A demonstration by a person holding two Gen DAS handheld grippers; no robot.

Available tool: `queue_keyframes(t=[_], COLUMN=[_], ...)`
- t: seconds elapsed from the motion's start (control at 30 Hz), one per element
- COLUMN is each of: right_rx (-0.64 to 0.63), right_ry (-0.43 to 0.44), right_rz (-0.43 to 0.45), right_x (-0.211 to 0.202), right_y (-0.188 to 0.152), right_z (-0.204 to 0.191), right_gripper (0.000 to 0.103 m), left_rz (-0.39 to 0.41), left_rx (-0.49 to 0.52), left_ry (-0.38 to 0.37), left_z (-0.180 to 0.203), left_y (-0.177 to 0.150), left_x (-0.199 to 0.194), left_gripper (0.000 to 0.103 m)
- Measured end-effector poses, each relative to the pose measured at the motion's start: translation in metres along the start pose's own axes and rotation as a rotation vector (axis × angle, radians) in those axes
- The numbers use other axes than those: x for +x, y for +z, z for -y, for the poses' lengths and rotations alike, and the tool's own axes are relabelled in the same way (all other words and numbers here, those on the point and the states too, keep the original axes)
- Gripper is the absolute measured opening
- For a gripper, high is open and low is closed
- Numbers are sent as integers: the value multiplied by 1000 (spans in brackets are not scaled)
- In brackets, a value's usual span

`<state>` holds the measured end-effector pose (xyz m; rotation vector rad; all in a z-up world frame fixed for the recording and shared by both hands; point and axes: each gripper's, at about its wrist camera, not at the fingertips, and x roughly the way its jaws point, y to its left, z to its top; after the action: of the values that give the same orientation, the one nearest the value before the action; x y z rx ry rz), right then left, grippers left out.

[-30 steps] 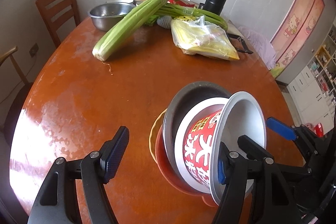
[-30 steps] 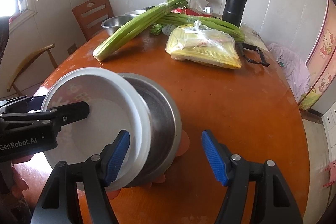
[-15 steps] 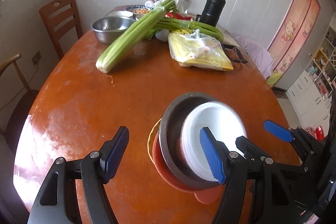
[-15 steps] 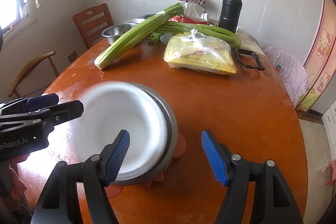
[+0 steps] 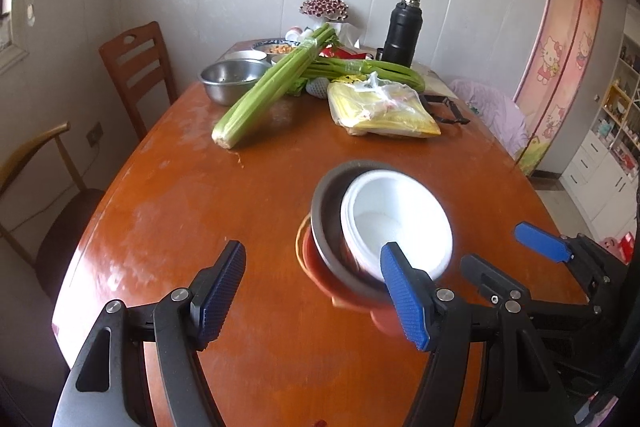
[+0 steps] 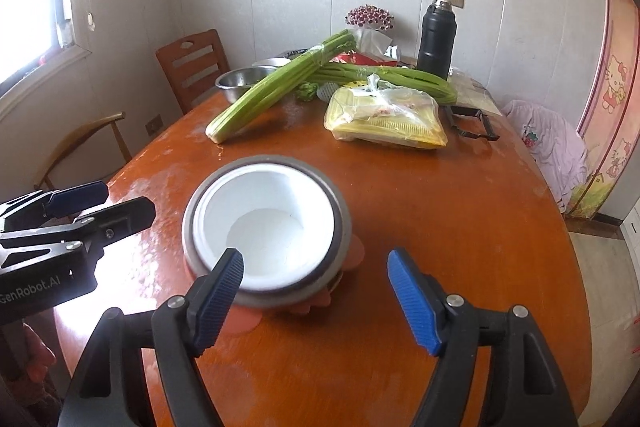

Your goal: Organize plates and bowls

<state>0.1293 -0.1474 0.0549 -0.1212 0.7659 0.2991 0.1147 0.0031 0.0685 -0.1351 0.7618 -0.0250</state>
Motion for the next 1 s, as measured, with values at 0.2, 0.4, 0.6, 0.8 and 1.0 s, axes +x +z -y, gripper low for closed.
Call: queue_keyframes(t=[0.2, 0.4, 0.6, 0.8, 1.0], right_rx=[10, 12, -1, 14, 29], right_ry=[-6, -8, -20, -32, -35], right_rz=[29, 75, 98, 75, 59], right_x=[-17, -34, -43, -42, -39], right_y=[-26, -48, -71, -86, -97], right_z=[0, -1, -4, -2, 3], right_gripper=[77, 81, 87, 88, 88], left_rz=[4, 8, -14, -37, -45], left_rx=[-8, -1, 0, 13, 23], left_ry=[22, 35, 47, 45, 45], left_z=[2, 6, 8, 13, 19], left_y=[-34, -62, -84, -98, -105], left_x=[-12, -19, -15, -9, -5], left_gripper=[72, 72, 72, 72, 72])
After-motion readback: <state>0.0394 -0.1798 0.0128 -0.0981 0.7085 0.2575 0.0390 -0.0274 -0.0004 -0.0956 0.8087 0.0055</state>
